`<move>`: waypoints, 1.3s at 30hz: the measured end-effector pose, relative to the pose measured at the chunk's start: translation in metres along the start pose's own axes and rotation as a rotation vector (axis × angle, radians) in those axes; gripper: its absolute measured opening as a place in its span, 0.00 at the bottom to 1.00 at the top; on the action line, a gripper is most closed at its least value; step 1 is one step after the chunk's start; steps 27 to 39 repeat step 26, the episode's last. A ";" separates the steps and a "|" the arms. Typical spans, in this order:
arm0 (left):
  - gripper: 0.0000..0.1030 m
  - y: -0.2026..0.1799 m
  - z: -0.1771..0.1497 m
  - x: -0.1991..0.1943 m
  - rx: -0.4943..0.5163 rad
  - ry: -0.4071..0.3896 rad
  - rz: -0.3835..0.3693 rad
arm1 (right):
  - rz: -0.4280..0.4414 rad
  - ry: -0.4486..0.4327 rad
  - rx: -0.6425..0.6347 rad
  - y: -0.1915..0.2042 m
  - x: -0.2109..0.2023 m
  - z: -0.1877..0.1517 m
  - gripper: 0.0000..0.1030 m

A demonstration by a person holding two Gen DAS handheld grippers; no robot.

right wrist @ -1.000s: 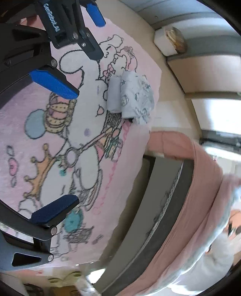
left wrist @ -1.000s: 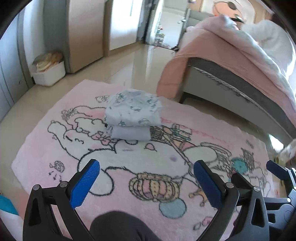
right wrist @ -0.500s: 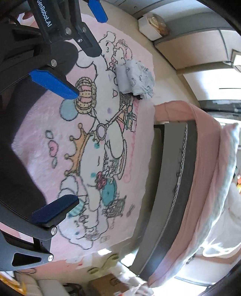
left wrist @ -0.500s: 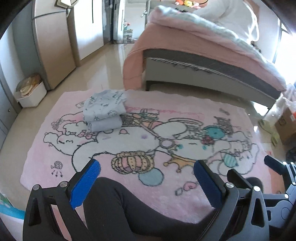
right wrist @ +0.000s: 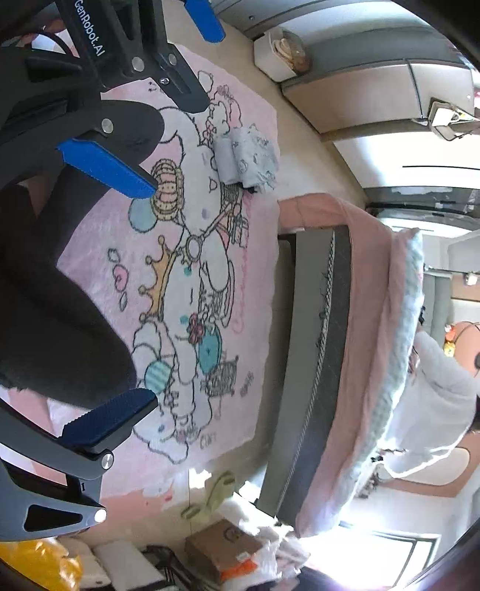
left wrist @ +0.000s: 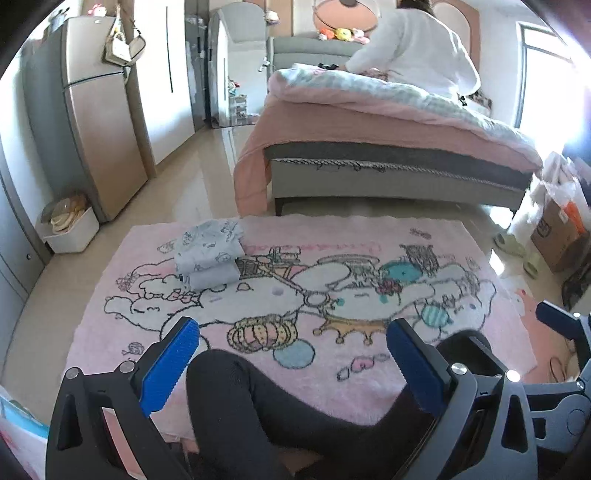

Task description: Fold clothes

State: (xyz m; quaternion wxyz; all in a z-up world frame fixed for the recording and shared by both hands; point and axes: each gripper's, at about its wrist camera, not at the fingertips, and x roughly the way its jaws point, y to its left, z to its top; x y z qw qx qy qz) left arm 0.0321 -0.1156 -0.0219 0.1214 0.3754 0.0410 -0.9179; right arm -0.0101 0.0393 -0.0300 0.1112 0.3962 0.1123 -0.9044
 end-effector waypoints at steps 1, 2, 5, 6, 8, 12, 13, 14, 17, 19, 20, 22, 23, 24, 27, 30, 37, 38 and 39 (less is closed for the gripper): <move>1.00 -0.002 -0.002 -0.005 0.006 -0.001 0.003 | -0.012 0.011 0.001 0.000 -0.005 -0.002 1.00; 1.00 -0.003 -0.004 -0.011 0.015 -0.006 0.004 | -0.025 0.021 0.002 0.000 -0.010 -0.004 1.00; 1.00 -0.004 -0.008 -0.027 0.037 -0.017 0.006 | -0.021 0.017 0.008 -0.002 -0.027 -0.013 1.00; 1.00 -0.003 -0.008 -0.032 0.042 -0.020 0.010 | -0.010 0.022 0.010 -0.003 -0.029 -0.014 1.00; 1.00 0.001 -0.008 -0.039 0.044 -0.031 0.036 | -0.002 0.025 0.022 -0.006 -0.034 -0.016 1.00; 1.00 0.009 -0.007 -0.046 0.024 -0.040 0.094 | -0.040 -0.009 0.068 -0.018 -0.046 -0.012 1.00; 1.00 0.011 -0.006 -0.045 0.015 -0.035 0.101 | -0.043 -0.017 0.080 -0.021 -0.048 -0.010 1.00; 1.00 0.012 -0.006 -0.043 0.010 -0.027 0.101 | -0.046 -0.026 0.090 -0.023 -0.051 -0.009 1.00; 1.00 0.010 -0.008 -0.038 0.006 -0.002 0.094 | -0.052 -0.047 0.111 -0.029 -0.058 -0.005 1.00; 1.00 0.005 -0.010 -0.036 0.023 0.010 0.083 | -0.047 -0.049 0.107 -0.029 -0.060 -0.005 1.00; 1.00 0.002 -0.011 -0.036 0.036 0.011 0.079 | -0.043 -0.051 0.106 -0.028 -0.060 -0.005 1.00; 1.00 -0.003 -0.013 -0.038 0.058 0.003 0.062 | -0.036 -0.053 0.105 -0.028 -0.060 -0.005 1.00; 1.00 -0.005 -0.013 -0.040 0.065 -0.006 0.058 | -0.035 -0.051 0.104 -0.027 -0.060 -0.005 1.00; 1.00 -0.006 -0.013 -0.041 0.072 -0.016 0.055 | -0.033 -0.049 0.103 -0.027 -0.059 -0.005 1.00; 1.00 -0.008 -0.012 -0.043 0.081 -0.030 0.048 | -0.030 -0.046 0.101 -0.027 -0.058 -0.005 1.00; 1.00 -0.008 -0.012 -0.043 0.081 -0.030 0.048 | -0.030 -0.046 0.101 -0.027 -0.058 -0.005 1.00; 1.00 -0.008 -0.012 -0.043 0.081 -0.030 0.048 | -0.030 -0.046 0.101 -0.027 -0.058 -0.005 1.00; 1.00 -0.008 -0.012 -0.043 0.081 -0.030 0.048 | -0.030 -0.046 0.101 -0.027 -0.058 -0.005 1.00; 1.00 -0.008 -0.012 -0.043 0.081 -0.030 0.048 | -0.030 -0.046 0.101 -0.027 -0.058 -0.005 1.00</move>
